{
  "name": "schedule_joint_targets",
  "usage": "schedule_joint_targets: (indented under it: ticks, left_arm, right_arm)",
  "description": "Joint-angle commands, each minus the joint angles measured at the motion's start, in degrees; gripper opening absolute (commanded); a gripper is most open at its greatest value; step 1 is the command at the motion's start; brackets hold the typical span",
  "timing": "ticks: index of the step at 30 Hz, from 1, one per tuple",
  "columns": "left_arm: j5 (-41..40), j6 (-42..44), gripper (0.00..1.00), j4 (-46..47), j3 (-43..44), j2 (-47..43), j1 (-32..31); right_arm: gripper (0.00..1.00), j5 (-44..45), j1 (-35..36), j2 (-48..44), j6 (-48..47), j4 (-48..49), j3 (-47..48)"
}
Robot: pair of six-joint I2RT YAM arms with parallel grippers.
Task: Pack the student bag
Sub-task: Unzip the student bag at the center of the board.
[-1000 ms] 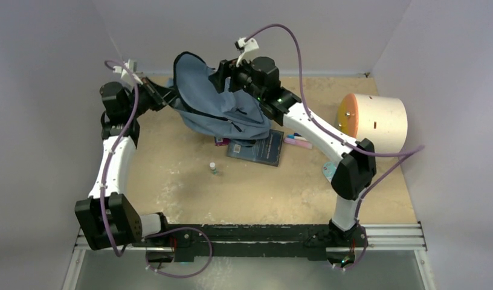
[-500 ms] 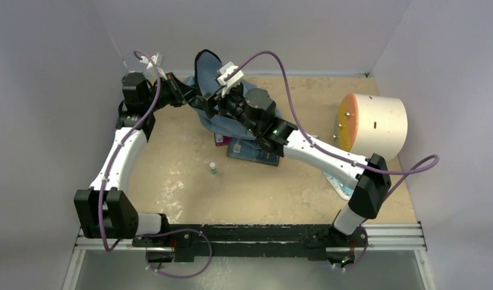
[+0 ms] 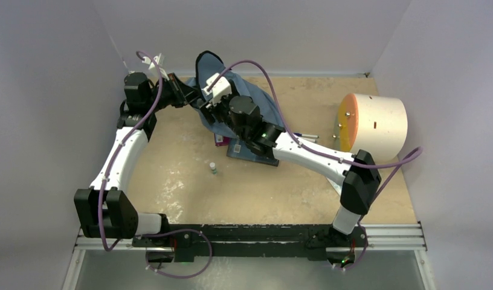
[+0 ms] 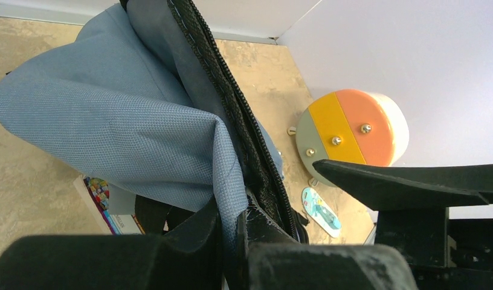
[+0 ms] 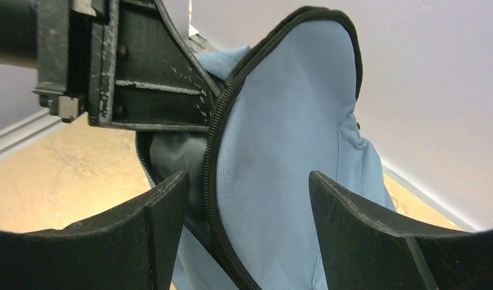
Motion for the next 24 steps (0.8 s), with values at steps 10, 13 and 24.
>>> schedule_joint_targets:
  ticks: [10,13,24]
  left_arm:
    - [1.26,1.45,0.0,2.1,2.92,-0.84,-0.66]
    - [1.18,1.45,0.0,2.1,2.53,-0.84,-0.62]
    - [0.53,2.43,0.0,0.95,0.8,-1.8,-0.61]
  right_arm:
    - [0.6,12.39,1.48,6.11,-5.26,-5.7,7.75]
    - [0.37,12.44,1.56,5.17,-3.35,-2.61,7.43]
    - [0.0,1.32,-4.12,-3.73,23.87,3.69,-2.94]
